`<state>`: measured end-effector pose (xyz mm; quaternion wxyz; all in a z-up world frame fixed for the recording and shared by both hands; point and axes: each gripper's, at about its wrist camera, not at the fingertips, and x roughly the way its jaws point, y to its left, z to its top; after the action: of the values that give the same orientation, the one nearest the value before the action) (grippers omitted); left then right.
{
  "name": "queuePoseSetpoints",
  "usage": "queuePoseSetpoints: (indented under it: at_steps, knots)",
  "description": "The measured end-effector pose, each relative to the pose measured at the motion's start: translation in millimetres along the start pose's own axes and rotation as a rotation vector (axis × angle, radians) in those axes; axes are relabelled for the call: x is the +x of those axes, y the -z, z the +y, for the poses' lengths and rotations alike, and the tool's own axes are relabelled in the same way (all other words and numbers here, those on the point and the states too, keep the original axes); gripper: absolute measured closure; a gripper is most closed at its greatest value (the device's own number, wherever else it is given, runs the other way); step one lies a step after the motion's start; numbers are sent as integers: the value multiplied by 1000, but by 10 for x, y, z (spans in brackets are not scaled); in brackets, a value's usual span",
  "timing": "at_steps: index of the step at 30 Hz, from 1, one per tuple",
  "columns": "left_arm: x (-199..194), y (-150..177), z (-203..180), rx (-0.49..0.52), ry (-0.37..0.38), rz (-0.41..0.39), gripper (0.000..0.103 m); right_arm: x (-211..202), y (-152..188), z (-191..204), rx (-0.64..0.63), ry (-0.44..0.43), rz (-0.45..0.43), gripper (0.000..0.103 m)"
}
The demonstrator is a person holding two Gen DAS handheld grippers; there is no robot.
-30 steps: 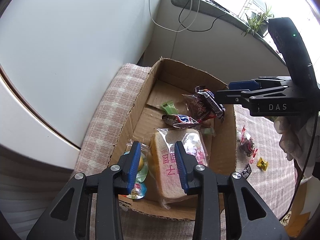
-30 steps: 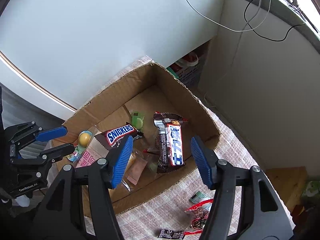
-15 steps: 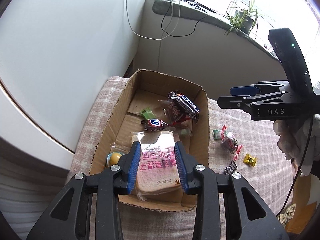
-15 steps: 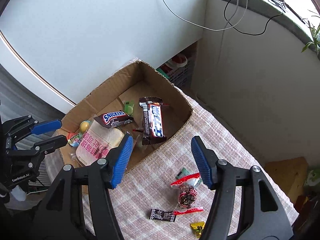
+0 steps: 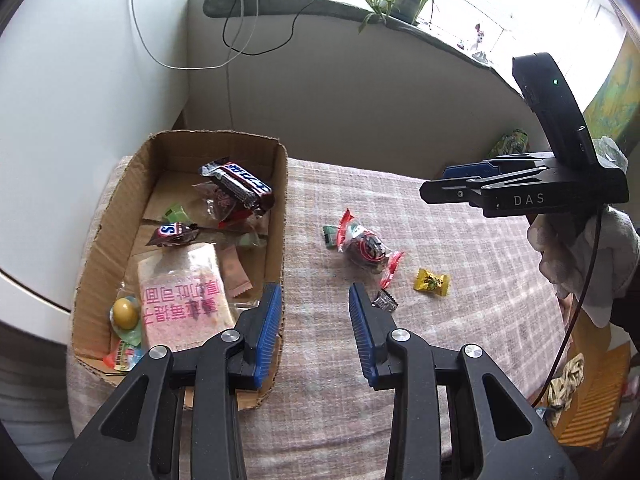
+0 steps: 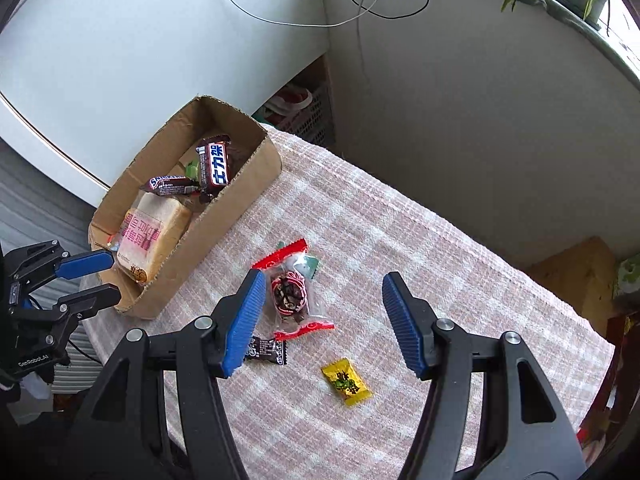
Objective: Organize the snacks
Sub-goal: 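Move both open grippers back toward the black and yellow candies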
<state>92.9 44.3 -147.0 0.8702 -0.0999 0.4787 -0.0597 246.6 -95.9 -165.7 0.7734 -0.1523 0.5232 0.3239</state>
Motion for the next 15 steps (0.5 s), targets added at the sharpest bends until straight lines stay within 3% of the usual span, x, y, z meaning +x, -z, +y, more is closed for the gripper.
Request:
queuePoseSetpoints:
  at_steps: [7, 15]
  knots:
    - [346, 87, -456, 120, 76, 94, 70, 34, 478, -225, 37, -16, 40, 40]
    - [848, 174, -689, 184, 101, 215, 70, 263, 758, -158, -44, -33, 112, 40]
